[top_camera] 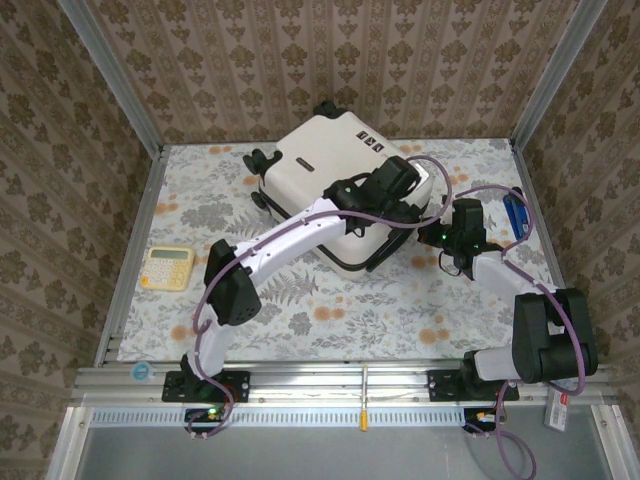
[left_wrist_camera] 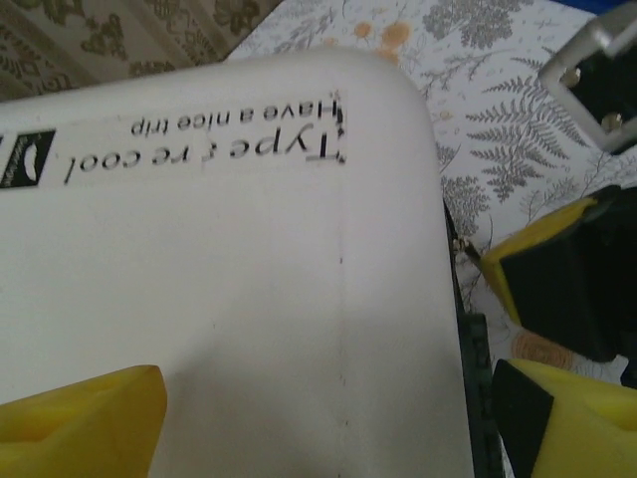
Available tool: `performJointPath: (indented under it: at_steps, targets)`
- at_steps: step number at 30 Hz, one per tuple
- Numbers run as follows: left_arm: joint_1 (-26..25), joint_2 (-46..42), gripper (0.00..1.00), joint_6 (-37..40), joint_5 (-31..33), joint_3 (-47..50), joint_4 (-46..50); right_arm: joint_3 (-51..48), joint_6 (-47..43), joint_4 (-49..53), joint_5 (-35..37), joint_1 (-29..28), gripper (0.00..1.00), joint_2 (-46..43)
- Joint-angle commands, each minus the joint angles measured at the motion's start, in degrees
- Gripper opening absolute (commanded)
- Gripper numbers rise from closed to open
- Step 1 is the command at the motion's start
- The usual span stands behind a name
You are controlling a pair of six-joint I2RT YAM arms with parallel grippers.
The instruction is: Pack the luggage
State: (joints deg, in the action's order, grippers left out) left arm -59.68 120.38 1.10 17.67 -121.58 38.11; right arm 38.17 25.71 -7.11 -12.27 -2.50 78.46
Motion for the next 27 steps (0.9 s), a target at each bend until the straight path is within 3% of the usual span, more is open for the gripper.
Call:
performJointPath:
  at_steps: [1,9,19,27]
  targets:
    - [-0.70,2.74,0.87,1.38,0.43,-2.81,2.66,-1.08,0.31,0.85,4.23,0.56,0.00,-1.43]
    - [-0.67,5.68,0.85,-0.28,3.73,-3.21,7.50,-1.17,0.17,1.01,4.39,0.56,0.00,-2.03]
    - [-0.50,-0.27,0.81,-1.41,0.20,13.64,3.65,4.75,-2.01,5.03,9.13,2.75,0.00,0.17]
    - [0.23,-5.29,0.79,-1.15,-6.24,26.08,-3.01,12.30,-2.61,6.34,6.24,6.54,0.00,8.01]
